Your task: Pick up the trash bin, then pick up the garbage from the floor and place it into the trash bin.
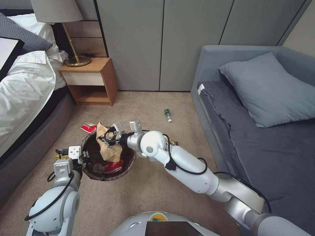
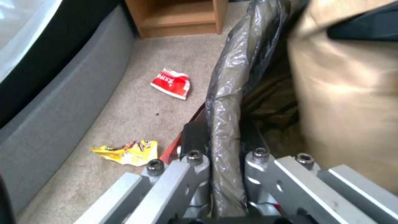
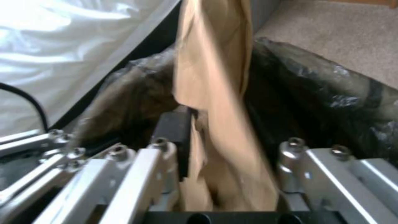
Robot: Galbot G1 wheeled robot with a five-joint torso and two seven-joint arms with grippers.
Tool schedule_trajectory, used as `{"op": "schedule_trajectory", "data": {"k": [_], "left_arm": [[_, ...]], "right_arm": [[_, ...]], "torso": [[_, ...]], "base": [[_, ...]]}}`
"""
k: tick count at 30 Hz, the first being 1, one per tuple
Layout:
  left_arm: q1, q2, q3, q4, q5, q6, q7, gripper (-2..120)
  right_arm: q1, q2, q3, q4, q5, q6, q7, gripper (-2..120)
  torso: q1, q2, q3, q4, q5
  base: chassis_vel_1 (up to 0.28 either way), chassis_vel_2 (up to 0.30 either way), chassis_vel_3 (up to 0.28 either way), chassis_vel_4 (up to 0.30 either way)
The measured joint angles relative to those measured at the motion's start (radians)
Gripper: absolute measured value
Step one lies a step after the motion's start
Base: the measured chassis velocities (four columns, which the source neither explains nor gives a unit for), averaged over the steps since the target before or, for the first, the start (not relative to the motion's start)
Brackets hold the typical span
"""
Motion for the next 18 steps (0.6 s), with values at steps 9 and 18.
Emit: {"op": "schedule_trajectory", "data": {"k": [9,18], "left_arm": [[0.001,0.000,-0.004,0.000,-0.002,0.000,0.003,4],[-0.002,-0.002,-0.003,0.002,-0.002,0.000,0.002,4]], "right_arm": [[-0.003,0.007,0.003,-0.011,-0.008,0.008,0.006,64],[-0.011,0.002,0.011,-0.004,-0.008,0.018,0.013,95]], "torso": [[0.000,0.000,0.000,0.0000,0.0001],[0.000,0.000,0.000,0.0000,0.0001]], "base": [[0.000,0.000,0.000,0.000],[0.000,0.000,0.000,0.000]]}}
